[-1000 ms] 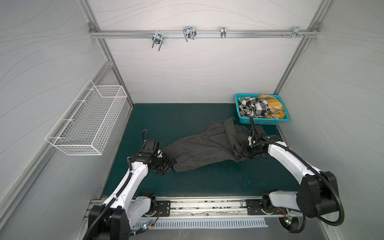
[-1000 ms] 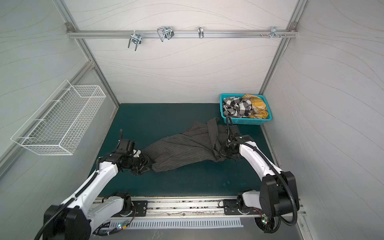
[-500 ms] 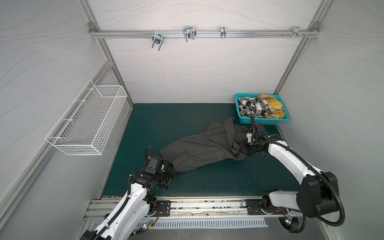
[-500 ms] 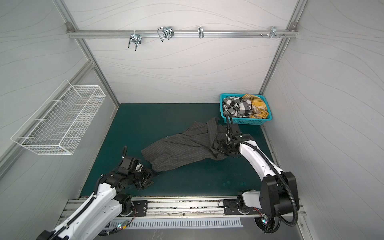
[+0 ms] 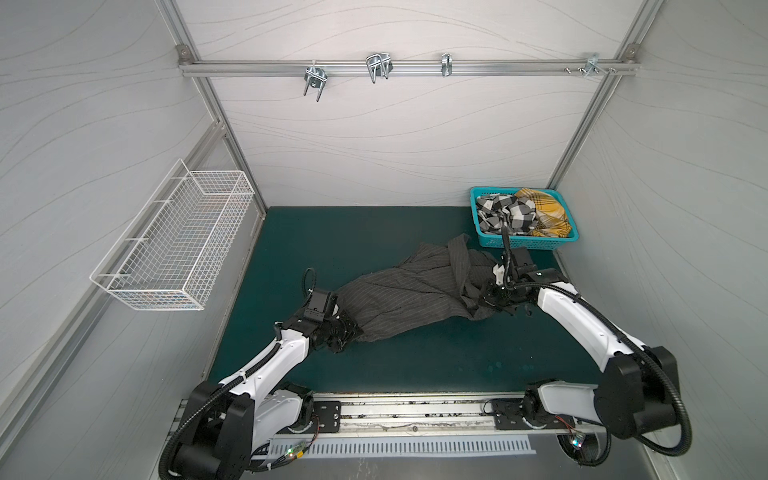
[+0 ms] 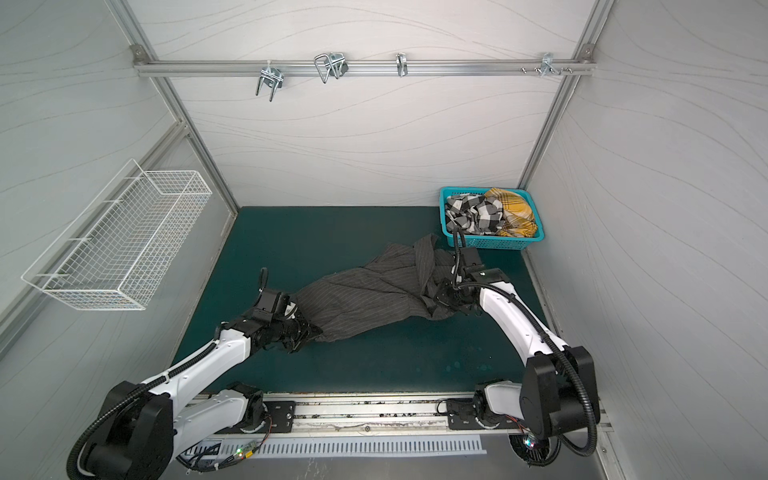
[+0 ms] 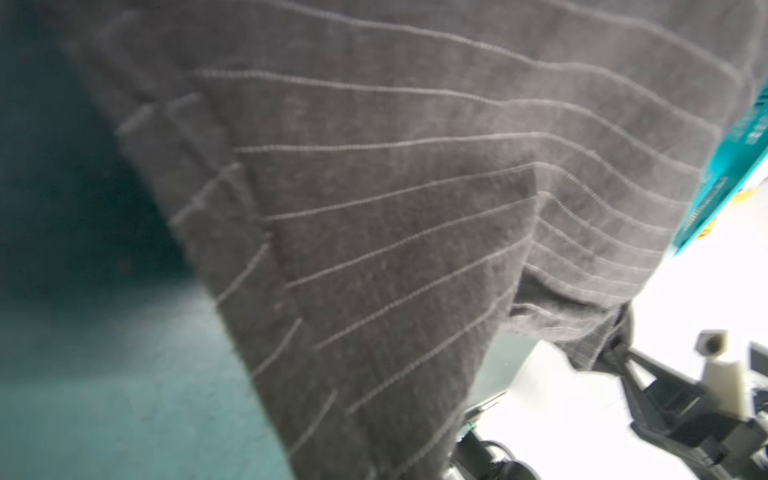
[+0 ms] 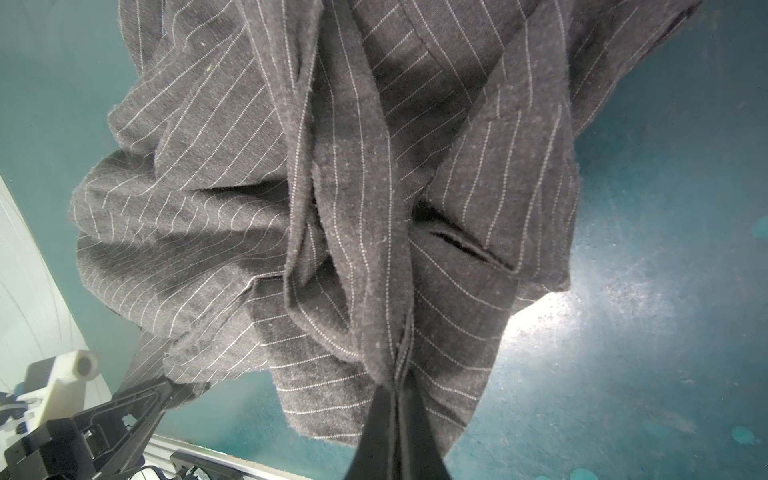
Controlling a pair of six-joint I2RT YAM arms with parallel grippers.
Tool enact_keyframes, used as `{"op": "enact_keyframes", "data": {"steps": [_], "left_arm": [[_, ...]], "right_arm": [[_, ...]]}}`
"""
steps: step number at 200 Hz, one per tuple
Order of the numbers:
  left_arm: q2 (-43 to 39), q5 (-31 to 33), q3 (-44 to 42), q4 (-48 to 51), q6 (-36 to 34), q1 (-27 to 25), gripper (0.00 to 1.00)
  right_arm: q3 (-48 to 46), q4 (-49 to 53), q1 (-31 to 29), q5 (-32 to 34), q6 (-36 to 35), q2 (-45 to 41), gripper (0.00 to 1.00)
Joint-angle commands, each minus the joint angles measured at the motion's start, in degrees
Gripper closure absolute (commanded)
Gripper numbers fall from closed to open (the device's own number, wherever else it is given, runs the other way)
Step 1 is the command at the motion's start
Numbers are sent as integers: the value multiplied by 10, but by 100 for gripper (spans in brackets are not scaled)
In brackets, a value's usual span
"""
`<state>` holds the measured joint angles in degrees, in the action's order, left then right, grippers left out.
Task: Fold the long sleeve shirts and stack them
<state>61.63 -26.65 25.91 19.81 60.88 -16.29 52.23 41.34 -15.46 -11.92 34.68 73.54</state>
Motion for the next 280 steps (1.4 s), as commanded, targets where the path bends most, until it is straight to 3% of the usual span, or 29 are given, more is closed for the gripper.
{"op": "enact_keyframes", "data": {"steps": [1,28,48,77,106,117,126,140,165,198,218,253,280], "left_arm": [[-16,-10,38,24,-13,-2,100],[-34,-12,74,63,-16,-1,100],[12,-2,193,91,-51,36,100],[207,28,578,194,-82,137,100],[377,49,1067,308,-44,166,100],[416,61,1200,360,-42,166,100],[420,64,1241,387,-43,166,100],[365,61,1157,382,-49,166,100],[191,59,798,237,-33,174,100],[87,27,515,258,-95,177,100],[38,11,358,237,-108,177,100],[36,-22,213,186,-124,176,100],[116,-12,215,147,-139,176,100]], "right_arm": [[13,4,7,-1,-2,-1,100],[44,-4,10,-6,-9,21,100],[127,-21,28,-20,-22,67,100],[437,28,65,-56,-43,197,100],[799,97,75,-86,-70,278,100],[861,88,79,-89,-77,274,100],[857,63,87,-95,-73,253,100],[798,29,94,-97,-60,207,100],[580,-48,86,-109,-44,102,100],[276,-94,69,-113,-34,-13,100],[134,-83,31,-71,-57,-57,100],[17,-55,17,-52,-74,-80,100],[11,-47,10,-50,-84,-30,100]]}}
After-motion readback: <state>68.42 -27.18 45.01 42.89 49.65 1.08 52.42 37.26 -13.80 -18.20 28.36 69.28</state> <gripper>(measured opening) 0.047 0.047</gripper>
